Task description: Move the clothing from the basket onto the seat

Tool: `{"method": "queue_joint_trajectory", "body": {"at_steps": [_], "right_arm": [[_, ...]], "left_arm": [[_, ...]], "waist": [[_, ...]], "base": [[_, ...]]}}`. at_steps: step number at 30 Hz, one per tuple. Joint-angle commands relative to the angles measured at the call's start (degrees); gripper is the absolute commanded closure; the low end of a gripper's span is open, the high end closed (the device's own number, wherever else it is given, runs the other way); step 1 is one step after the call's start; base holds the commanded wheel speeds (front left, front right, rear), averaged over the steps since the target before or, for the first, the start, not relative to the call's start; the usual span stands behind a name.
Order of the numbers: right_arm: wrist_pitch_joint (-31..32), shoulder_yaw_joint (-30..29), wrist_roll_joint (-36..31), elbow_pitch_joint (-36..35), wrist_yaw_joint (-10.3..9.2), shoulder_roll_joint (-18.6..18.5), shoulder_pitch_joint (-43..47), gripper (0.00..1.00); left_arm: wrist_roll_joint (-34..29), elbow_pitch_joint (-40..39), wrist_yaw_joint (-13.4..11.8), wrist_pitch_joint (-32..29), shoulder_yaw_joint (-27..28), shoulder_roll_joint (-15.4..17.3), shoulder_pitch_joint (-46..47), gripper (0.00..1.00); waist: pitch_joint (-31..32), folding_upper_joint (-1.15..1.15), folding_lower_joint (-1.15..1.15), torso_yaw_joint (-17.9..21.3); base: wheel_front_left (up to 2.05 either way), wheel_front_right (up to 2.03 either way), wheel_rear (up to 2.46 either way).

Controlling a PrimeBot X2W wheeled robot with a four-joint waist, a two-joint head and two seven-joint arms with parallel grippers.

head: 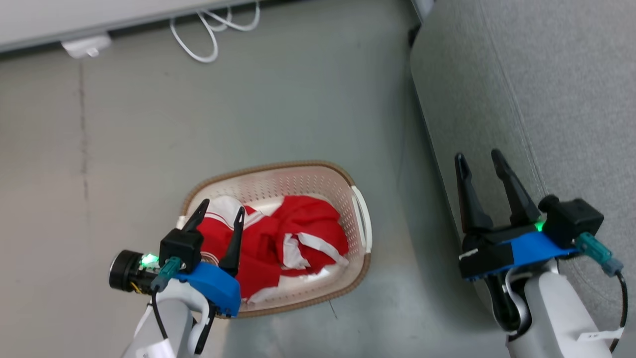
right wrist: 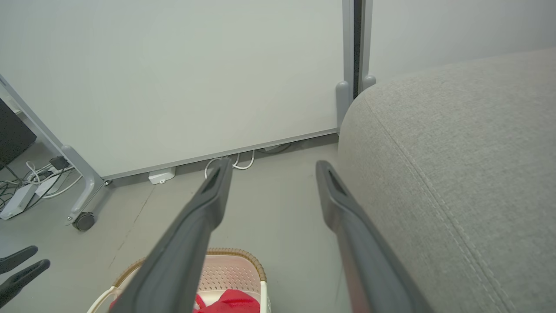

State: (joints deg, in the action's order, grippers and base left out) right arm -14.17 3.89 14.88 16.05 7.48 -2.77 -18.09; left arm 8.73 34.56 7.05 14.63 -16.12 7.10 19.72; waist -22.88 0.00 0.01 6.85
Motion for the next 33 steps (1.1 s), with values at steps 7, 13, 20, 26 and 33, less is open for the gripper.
{"method": "queue_joint_trajectory", "body": {"at_steps": [7, 13, 20, 26, 33], "right_arm": [[-0.91, 3.2, 0.86, -2.69, 0.03, -0.16, -5.85, 0.0], [-1.12, 5.99, 2.25, -4.69, 0.03, -0.16, -8.25, 0.0], [-1.1, 8.32, 4.35, -6.82, 0.03, -0.15, -9.31, 0.0], [-1.1, 9.74, 5.76, -7.78, 0.03, -0.16, -10.11, 0.0], [-1.11, 10.57, 7.16, -8.28, 0.03, -0.16, -10.18, 0.0]], "left_arm": [[-1.58, 8.03, 0.46, -2.37, -3.5, 3.18, 7.78, 0.0], [-2.8, 15.26, 0.52, -5.51, -6.52, 5.55, 12.88, 0.0], [-2.96, 20.84, 0.24, -6.44, -7.55, 7.07, 17.62, 0.0], [-2.67, 24.01, -0.85, -6.0, -7.35, 8.08, 20.36, 0.0], [-2.62, 26.74, -2.61, -6.77, -7.24, 9.23, 22.6, 0.0]], "waist": [[-13.1, 0.0, -0.01, 7.14], [-18.15, 0.0, -0.01, 9.75], [-22.32, 0.0, -0.01, 11.51], [-25.03, 0.0, -0.01, 12.52], [-27.06, 0.0, -0.01, 13.37]], "base": [[0.0, 0.0, 0.0], [0.0, 0.0, 0.0], [0.0, 0.0, 0.0], [0.0, 0.0, 0.0], [0.0, 0.0, 0.0]]}}
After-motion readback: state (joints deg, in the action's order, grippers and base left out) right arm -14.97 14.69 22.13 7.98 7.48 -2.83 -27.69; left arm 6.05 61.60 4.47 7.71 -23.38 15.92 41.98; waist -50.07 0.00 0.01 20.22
